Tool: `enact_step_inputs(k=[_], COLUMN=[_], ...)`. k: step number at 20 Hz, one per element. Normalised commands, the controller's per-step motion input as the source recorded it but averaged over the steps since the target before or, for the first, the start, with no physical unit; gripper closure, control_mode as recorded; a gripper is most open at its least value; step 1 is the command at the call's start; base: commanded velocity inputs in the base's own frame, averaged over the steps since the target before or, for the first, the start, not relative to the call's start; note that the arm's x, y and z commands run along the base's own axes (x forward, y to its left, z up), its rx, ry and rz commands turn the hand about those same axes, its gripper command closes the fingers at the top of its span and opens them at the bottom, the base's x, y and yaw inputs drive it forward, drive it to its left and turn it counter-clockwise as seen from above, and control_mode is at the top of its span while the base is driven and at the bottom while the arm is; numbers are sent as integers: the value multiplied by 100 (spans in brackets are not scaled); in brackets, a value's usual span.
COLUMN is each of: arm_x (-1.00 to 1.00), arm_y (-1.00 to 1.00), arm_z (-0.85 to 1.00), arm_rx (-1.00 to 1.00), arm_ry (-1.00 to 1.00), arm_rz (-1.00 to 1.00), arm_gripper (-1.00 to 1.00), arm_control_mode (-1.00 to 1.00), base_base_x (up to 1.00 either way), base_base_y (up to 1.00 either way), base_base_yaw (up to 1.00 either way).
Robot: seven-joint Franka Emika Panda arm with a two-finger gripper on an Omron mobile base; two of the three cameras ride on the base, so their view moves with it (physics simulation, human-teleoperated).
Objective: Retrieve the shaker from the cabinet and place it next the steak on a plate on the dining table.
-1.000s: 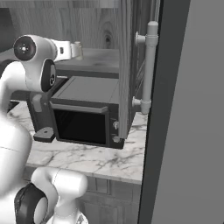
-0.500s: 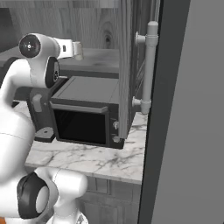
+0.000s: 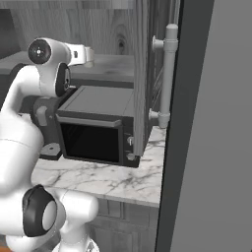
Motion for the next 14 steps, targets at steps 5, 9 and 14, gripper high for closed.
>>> enact_step_inputs(k=[5, 9, 14], arm_x=[33, 35, 47], arm_y=[2, 1, 7], arm_z=[-12, -5, 0], arm_rx=[0, 0, 0], arm_ry=[0, 0, 0], arm_rz=[0, 0, 0], arm_gripper=[-100, -100, -100], arm_control_mode=[-100, -100, -100], base_base_x=[0, 0, 0], base_base_y=[0, 0, 0], base_base_yaw=[0, 0, 0])
